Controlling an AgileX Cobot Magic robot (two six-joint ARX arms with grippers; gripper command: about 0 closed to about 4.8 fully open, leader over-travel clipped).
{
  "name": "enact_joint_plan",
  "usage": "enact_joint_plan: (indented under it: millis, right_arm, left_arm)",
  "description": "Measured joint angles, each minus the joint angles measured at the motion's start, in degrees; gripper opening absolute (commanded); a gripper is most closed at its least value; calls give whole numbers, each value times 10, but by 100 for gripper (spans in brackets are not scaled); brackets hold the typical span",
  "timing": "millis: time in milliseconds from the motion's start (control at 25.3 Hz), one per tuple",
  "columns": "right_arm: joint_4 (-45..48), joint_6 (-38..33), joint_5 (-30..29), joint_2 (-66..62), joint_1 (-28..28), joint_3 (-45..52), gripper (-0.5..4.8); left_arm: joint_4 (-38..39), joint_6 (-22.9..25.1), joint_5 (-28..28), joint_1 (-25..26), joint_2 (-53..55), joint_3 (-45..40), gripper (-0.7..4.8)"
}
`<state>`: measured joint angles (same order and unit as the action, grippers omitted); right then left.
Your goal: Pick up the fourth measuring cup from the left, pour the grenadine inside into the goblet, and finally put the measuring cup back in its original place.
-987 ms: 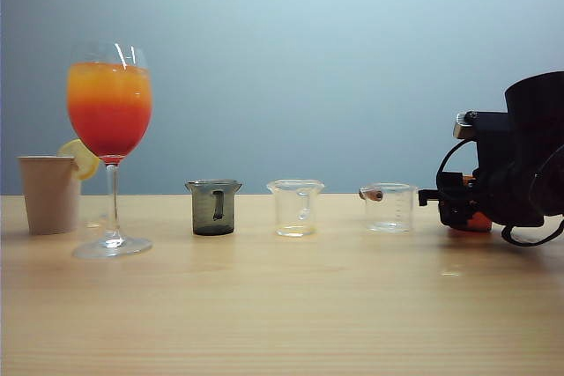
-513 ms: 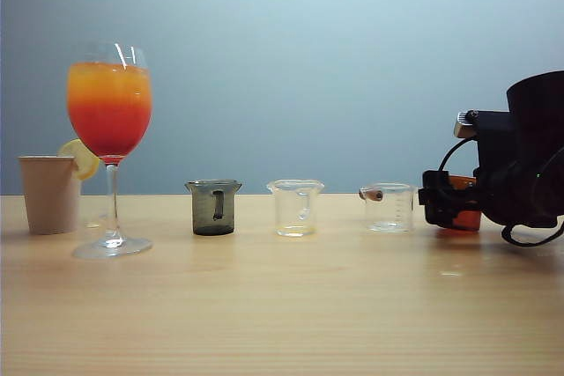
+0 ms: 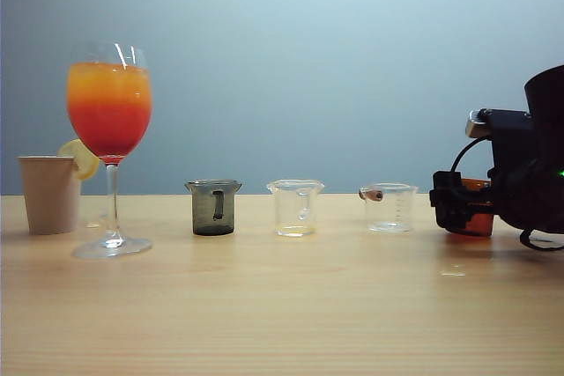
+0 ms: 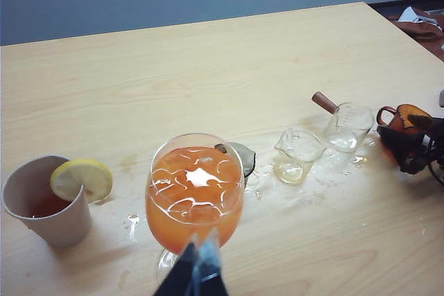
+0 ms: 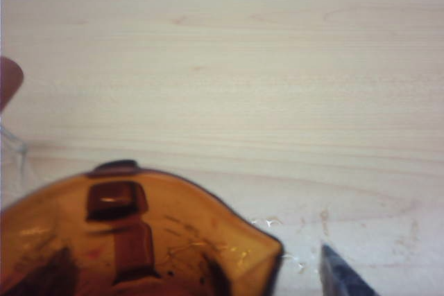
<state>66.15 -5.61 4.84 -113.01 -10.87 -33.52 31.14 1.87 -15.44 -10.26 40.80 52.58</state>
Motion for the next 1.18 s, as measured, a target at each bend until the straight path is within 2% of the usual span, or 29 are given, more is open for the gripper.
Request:
enact_joint_plan:
  millis: [79, 158, 434, 671, 710, 789, 829, 868, 1026, 1184]
  right_arm:
    - [0, -6, 0, 4, 0, 3, 479]
    - [0, -8, 1, 4, 0, 3, 456]
    - [-2, -11, -1, 5, 0, -3, 458]
    - [-22, -31, -59, 5, 0, 1, 456]
    - [-22, -32, -63, 5, 0, 1, 446]
    - [-23, -32, -71, 5, 0, 1, 361]
    - [-23, -34, -73, 6, 0, 1, 302]
    - [-23, -34, -74, 8, 0, 1, 270]
    - [-25, -32, -75, 22, 0, 14, 288]
    - [-21, -30, -74, 40, 0, 44, 439]
  left_arm:
    - [0, 0, 0, 0, 0, 0, -4]
    - [0, 0, 0, 0, 0, 0, -4]
    - [0, 0, 0, 0, 0, 0, -4]
    - [0, 0, 0, 0, 0, 0, -4]
    - [0, 0, 0, 0, 0, 0, -4]
    - [0, 0, 0, 0, 0, 0, -4]
    - [0, 0, 0, 0, 0, 0, -4]
    - [0, 0, 0, 0, 0, 0, -4]
    - [0, 0, 0, 0, 0, 0, -4]
    - [0, 0, 0, 0, 0, 0, -4]
